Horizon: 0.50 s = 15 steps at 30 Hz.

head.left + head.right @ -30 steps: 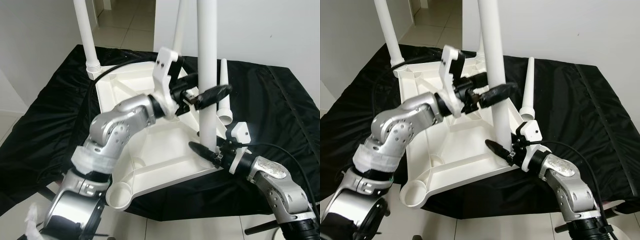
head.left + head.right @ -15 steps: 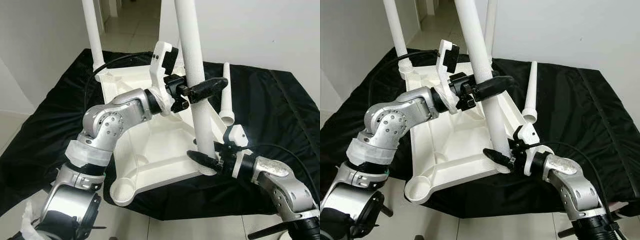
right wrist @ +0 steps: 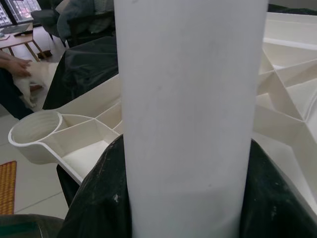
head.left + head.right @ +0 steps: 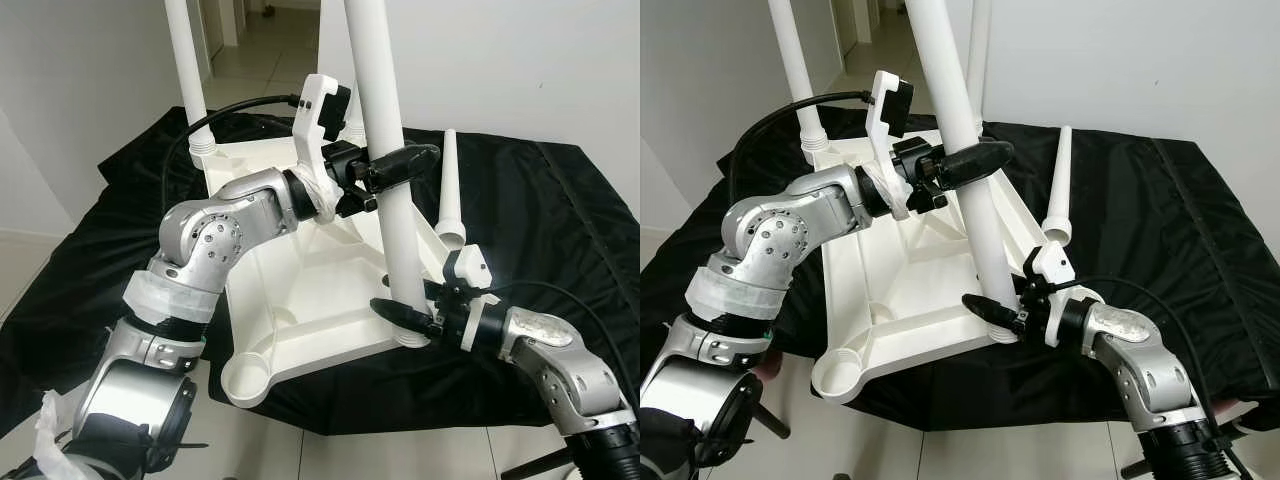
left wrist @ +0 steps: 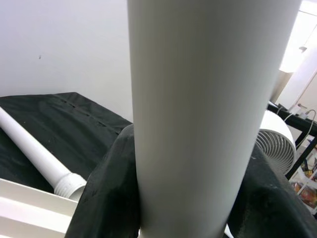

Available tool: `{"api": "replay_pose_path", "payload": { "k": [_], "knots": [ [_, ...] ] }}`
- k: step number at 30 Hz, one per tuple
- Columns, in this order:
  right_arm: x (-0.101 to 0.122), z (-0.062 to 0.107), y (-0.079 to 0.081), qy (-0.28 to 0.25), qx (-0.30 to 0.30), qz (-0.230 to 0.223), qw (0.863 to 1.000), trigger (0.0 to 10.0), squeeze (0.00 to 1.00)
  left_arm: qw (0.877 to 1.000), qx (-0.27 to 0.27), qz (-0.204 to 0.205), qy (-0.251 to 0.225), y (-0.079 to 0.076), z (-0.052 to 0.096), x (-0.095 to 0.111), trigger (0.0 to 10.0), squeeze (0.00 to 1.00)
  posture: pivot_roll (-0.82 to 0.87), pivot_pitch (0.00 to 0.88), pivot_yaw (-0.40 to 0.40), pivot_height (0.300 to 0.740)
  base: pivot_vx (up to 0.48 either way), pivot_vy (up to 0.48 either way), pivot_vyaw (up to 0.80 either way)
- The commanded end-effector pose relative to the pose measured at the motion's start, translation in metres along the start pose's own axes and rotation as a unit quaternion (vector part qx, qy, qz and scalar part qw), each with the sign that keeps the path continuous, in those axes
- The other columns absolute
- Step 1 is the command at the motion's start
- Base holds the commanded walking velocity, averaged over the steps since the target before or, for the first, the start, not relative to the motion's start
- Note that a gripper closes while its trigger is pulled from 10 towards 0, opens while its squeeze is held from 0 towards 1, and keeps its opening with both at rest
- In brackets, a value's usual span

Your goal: Building children table

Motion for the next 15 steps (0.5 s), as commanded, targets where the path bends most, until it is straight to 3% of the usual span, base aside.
{"api": "replay_pose_path", "payload": {
  "k": [1,2,3,7,10,12,13,15],
  "knots": [
    [-0.001,-0.001,-0.004,0.004,-0.010,0.002,1.000,10.0,0.00,0.989,-0.143,-0.012,-0.025,-0.029,0.000,0.010,0.0,0.00,0.00,0.000,0.015,0.740,0.000,0.000,0.00],
    [0.000,-0.004,-0.006,-0.001,-0.020,-0.004,1.000,10.0,0.00,0.992,-0.120,-0.025,-0.012,-0.026,-0.005,0.008,10.0,0.00,-0.01,0.000,0.021,0.740,0.000,0.000,0.00],
    [0.005,-0.008,-0.011,-0.016,-0.043,-0.003,0.999,10.0,1.00,0.995,-0.090,-0.033,0.002,-0.020,-0.010,0.007,10.0,0.00,-0.02,0.000,0.026,0.740,0.000,0.000,0.00],
    [0.016,-0.014,-0.023,-0.047,-0.091,-0.004,0.995,10.0,1.00,0.998,-0.019,-0.056,0.024,-0.003,-0.020,0.010,10.0,0.00,-0.03,0.000,0.034,0.740,0.000,0.000,0.00],
    [0.020,-0.015,-0.026,-0.056,-0.103,-0.001,0.993,10.0,1.00,0.998,0.002,-0.063,0.027,0.002,-0.023,0.013,10.0,0.00,-0.03,0.000,0.035,0.740,0.000,0.000,0.00],
    [0.029,-0.015,-0.036,-0.072,-0.145,0.012,0.987,10.0,1.00,0.997,0.031,-0.064,0.036,0.009,-0.029,0.021,10.0,0.00,-0.03,0.000,0.036,0.740,0.000,0.000,0.00],
    [0.035,-0.017,-0.040,-0.080,-0.163,0.018,0.983,10.0,0.00,0.996,0.046,-0.058,0.045,0.013,-0.032,0.025,10.0,0.00,-0.02,0.000,0.039,0.740,0.000,0.000,0.00],
    [0.035,-0.017,-0.040,-0.080,-0.163,0.018,0.983,10.0,0.00,0.996,0.046,-0.058,0.045,0.013,-0.032,0.025,10.0,0.00,-0.02,0.000,0.039,0.740,0.000,0.000,0.00]
  ]
}}
Point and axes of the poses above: a point about 5 cm out from each wrist's last joint towards the gripper, its own z axis pointing back from the gripper into the wrist, its own x axis along the axis of the wrist's last joint, y = z × x, the point moved 5 cm from there along -z, pointing out of the wrist towards the gripper, and after that the axes turned 7 degrees about -z, right-handed, at the moved point
